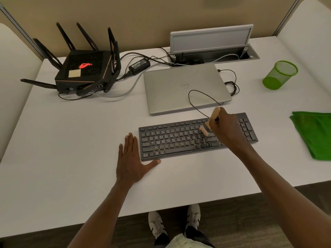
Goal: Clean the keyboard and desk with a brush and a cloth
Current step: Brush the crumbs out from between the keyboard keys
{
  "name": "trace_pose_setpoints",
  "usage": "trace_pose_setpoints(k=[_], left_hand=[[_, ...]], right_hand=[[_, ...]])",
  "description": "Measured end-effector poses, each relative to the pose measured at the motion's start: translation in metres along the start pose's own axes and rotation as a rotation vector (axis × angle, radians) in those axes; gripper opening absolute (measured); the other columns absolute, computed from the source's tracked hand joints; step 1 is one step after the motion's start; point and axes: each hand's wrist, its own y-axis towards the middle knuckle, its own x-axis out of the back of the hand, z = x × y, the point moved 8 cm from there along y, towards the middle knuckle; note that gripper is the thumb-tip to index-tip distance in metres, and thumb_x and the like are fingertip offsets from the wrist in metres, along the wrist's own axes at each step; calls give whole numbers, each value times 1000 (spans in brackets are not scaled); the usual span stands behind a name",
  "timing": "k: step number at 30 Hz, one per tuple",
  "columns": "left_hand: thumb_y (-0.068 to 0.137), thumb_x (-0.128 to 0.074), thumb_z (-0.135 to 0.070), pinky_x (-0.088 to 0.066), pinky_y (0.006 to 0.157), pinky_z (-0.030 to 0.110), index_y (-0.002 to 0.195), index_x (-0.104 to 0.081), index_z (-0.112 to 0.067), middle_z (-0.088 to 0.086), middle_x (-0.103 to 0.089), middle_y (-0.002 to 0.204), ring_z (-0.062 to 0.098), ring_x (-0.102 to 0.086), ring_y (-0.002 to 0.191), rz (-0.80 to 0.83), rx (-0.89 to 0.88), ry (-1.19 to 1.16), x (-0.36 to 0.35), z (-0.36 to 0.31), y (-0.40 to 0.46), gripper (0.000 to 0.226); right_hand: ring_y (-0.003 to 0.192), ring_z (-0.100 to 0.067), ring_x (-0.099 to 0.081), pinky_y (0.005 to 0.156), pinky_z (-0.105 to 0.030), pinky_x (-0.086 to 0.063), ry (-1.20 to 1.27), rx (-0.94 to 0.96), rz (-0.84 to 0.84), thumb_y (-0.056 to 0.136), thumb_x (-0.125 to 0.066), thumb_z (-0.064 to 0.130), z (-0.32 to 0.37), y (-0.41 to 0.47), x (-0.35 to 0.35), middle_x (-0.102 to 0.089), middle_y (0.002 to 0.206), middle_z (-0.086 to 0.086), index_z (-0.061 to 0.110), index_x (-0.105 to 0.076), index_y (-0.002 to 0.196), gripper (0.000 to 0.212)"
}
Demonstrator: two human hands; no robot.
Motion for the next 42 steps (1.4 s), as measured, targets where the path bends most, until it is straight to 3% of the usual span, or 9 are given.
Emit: trace_pose_setpoints(k=[2, 5, 8, 11, 16, 23, 28, 33, 42], left_hand=[[68, -29, -104, 2, 128, 42, 163, -4, -7, 5, 11, 171, 15, 15, 157, 5, 1, 3, 0, 0, 0, 138], [68, -26, -105, 2, 128, 42, 163, -3, -7, 6, 12, 171, 16, 15, 157, 5, -3, 7, 0, 0, 0, 138], [68, -28, -104, 2, 128, 42, 163, -3, -7, 6, 11, 171, 16, 14, 157, 4, -6, 11, 0, -1, 0, 137], [69, -30, -103, 1, 128, 42, 163, -4, -7, 6, 11, 171, 16, 13, 157, 5, -3, 7, 0, 0, 0, 137], [69, -30, -104, 2, 128, 41, 163, -6, -7, 6, 9, 171, 16, 12, 157, 3, -5, 18, 0, -1, 0, 137], [68, -30, -104, -1, 128, 43, 163, -6, -6, 7, 8, 171, 17, 11, 157, 1, -2, 13, 0, 0, 0, 138], [68, -28, -104, -1, 128, 43, 163, -7, -6, 8, 6, 171, 18, 9, 158, -4, -11, 14, 0, -1, 0, 139], [67, -26, -105, 0, 128, 43, 163, -6, -6, 7, 7, 171, 18, 10, 158, -2, -10, 9, 0, 0, -1, 139], [68, -28, -104, 0, 128, 43, 163, -5, -7, 6, 9, 171, 17, 11, 157, 6, -8, 15, -1, 0, 1, 138]], right_hand=[[54, -19, -60, 43, -22, -38, -58, 14, 38, 95, -52, 12, -4, -4, -1, -59, 64, -4, 5, -52, 89, 10], [50, -11, -53, 43, -25, -36, -46, -18, 12, 94, -54, 10, -8, -4, 7, -57, 62, -2, 5, -52, 86, 10], [53, -17, -56, 46, -31, -42, 21, -58, -78, 93, -56, 12, -8, 0, 12, -59, 64, -5, 5, -52, 86, 10], [51, -15, -57, 42, -30, -44, 25, -65, -53, 93, -55, 11, -11, -5, 3, -60, 65, -5, 4, -52, 88, 9], [52, -20, -61, 46, -42, -50, 29, -26, -35, 89, -55, 5, -16, -13, 6, -61, 61, -5, 7, -51, 80, 10], [53, -14, -57, 44, -29, -42, 25, -13, -33, 96, -52, 12, -10, -14, 2, -58, 65, -2, 6, -50, 87, 11], [49, -3, -49, 43, -18, -33, -45, 117, 37, 98, -51, 9, 1, -16, 8, -49, 61, 11, 7, -50, 91, 7], [53, 3, -48, 51, -13, -31, -47, 361, 159, 97, -56, 5, 20, -24, -5, -55, 69, 10, 12, -55, 93, 8], [48, 2, -44, 48, -9, -25, -129, 360, 97, 92, -61, -2, 16, -19, 15, -44, 61, 15, 18, -48, 85, 25]])
